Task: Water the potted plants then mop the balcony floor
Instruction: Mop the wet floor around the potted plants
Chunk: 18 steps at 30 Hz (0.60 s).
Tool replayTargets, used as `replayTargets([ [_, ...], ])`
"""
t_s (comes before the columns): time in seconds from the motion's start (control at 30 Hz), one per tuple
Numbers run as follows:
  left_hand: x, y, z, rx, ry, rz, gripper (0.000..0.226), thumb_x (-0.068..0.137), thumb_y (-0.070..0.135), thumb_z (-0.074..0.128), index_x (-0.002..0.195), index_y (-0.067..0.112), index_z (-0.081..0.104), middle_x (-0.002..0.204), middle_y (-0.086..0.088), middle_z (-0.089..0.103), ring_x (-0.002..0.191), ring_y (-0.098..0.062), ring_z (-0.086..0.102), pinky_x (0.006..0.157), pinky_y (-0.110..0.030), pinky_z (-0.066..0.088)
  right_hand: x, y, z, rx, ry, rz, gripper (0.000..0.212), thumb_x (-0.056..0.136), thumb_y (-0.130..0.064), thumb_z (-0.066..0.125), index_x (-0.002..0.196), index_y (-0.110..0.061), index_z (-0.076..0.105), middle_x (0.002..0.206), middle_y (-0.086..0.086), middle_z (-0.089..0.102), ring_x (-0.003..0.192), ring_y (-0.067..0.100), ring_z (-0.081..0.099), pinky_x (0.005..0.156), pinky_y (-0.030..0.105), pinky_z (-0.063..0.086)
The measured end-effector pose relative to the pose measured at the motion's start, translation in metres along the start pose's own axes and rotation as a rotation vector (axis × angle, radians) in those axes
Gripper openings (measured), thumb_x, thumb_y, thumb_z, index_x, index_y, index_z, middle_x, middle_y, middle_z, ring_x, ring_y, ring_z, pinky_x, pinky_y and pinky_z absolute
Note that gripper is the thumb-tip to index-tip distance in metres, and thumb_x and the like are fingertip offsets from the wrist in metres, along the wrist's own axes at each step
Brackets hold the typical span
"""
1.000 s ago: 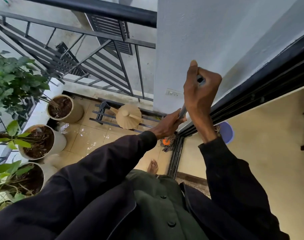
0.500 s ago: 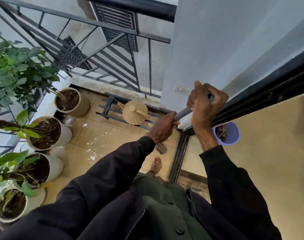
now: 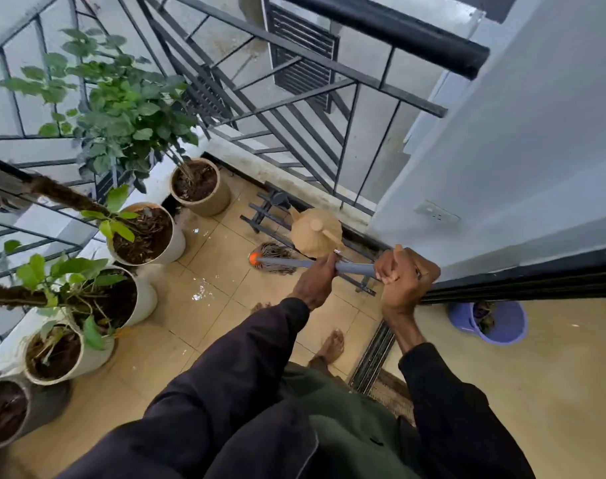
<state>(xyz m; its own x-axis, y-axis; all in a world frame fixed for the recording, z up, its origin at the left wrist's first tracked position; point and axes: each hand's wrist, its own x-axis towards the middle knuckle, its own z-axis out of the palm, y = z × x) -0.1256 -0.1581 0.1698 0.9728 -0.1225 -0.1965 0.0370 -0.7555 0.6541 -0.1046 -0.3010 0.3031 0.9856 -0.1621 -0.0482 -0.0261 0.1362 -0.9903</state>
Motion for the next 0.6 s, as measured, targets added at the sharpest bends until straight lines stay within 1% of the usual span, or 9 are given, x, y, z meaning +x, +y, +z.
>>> replayTargets([
  [0.07,-0.006,-0.019,-0.017,0.006,-0.011,0.01,0.022,0.098,0.009,0.061,0.116,0.005,0.049,0.108,-0.015,0.058,0.093,-0.029,0.055,0.079,-0.043,0.05,0.004,-0.003,0.026,0.02,-0.047,0.015,0.046,0.093,0.002,0.05,0.051,-0.014,0.045,0.043,-0.003,0.036,0.039,0.019,0.03,0.053,0.026,0.034],
  [0.13,-0.011,-0.03,-0.036,0.025,0.015,0.048,0.028,0.094,0.007,0.067,0.114,0.003,0.049,0.107,-0.015,0.057,0.091,-0.027,0.052,0.076,-0.041,0.046,0.014,-0.01,0.053,0.011,-0.114,-0.003,0.046,0.091,0.001,0.053,0.049,-0.015,0.045,0.041,-0.007,0.036,0.038,0.016,0.03,0.053,0.026,0.034],
  [0.2,-0.017,-0.043,-0.051,0.034,0.049,0.061,0.025,0.092,-0.002,0.061,0.113,0.004,0.048,0.102,-0.012,0.055,0.082,-0.024,0.05,0.067,-0.04,0.047,0.02,-0.022,0.079,-0.005,-0.161,-0.005,0.045,0.091,-0.002,0.055,0.049,-0.017,0.046,0.041,-0.006,0.035,0.04,0.014,0.031,0.054,0.024,0.034],
  [0.23,-0.019,-0.047,-0.057,0.037,0.06,0.064,0.028,0.091,-0.008,0.055,0.114,0.005,0.047,0.099,-0.011,0.055,0.078,-0.024,0.05,0.061,-0.04,0.049,0.021,-0.029,0.09,0.0,-0.177,-0.008,0.043,0.09,-0.002,0.056,0.05,-0.013,0.045,0.042,-0.004,0.034,0.04,0.014,0.032,0.054,0.023,0.035],
  [0.33,-0.021,-0.058,-0.071,0.047,0.098,0.105,0.036,0.086,-0.015,0.049,0.114,0.007,0.044,0.097,-0.011,0.056,0.072,-0.022,0.047,0.053,-0.041,0.048,0.018,-0.044,0.116,0.015,-0.218,-0.045,0.041,0.088,-0.005,0.06,0.051,-0.015,0.048,0.042,-0.005,0.037,0.039,0.016,0.033,0.053,0.022,0.035],
  [0.4,-0.018,-0.068,-0.078,0.038,0.134,0.116,0.038,0.085,-0.017,0.048,0.114,0.008,0.044,0.098,-0.01,0.054,0.073,-0.019,0.043,0.054,-0.037,0.045,0.013,-0.051,0.132,0.009,-0.225,-0.063,0.04,0.086,-0.011,0.063,0.05,-0.021,0.05,0.044,-0.006,0.038,0.042,0.019,0.034,0.054,0.025,0.035],
  [0.47,-0.013,-0.075,-0.087,0.013,0.178,0.121,0.039,0.086,-0.017,0.046,0.114,0.01,0.043,0.099,-0.01,0.054,0.077,-0.019,0.046,0.059,-0.035,0.048,0.009,-0.055,0.143,0.005,-0.247,-0.077,0.04,0.087,-0.014,0.063,0.05,-0.022,0.05,0.045,-0.006,0.038,0.044,0.021,0.033,0.055,0.029,0.034],
  [0.53,-0.007,-0.091,-0.097,-0.001,0.203,0.121,0.037,0.088,-0.015,0.045,0.116,0.009,0.044,0.101,-0.012,0.058,0.08,-0.024,0.054,0.062,-0.036,0.051,0.001,-0.051,0.156,-0.045,-0.259,-0.104,0.041,0.091,-0.017,0.062,0.051,-0.026,0.053,0.045,-0.008,0.039,0.045,0.023,0.035,0.055,0.037,0.036],
  [0.6,0.002,-0.112,-0.107,-0.031,0.146,0.095,0.038,0.087,-0.016,0.045,0.116,0.009,0.046,0.103,-0.012,0.061,0.083,-0.026,0.058,0.066,-0.04,0.053,-0.013,-0.038,0.17,-0.118,-0.235,-0.091,0.043,0.093,-0.018,0.061,0.052,-0.03,0.054,0.047,-0.009,0.042,0.046,0.026,0.037,0.053,0.047,0.038],
])
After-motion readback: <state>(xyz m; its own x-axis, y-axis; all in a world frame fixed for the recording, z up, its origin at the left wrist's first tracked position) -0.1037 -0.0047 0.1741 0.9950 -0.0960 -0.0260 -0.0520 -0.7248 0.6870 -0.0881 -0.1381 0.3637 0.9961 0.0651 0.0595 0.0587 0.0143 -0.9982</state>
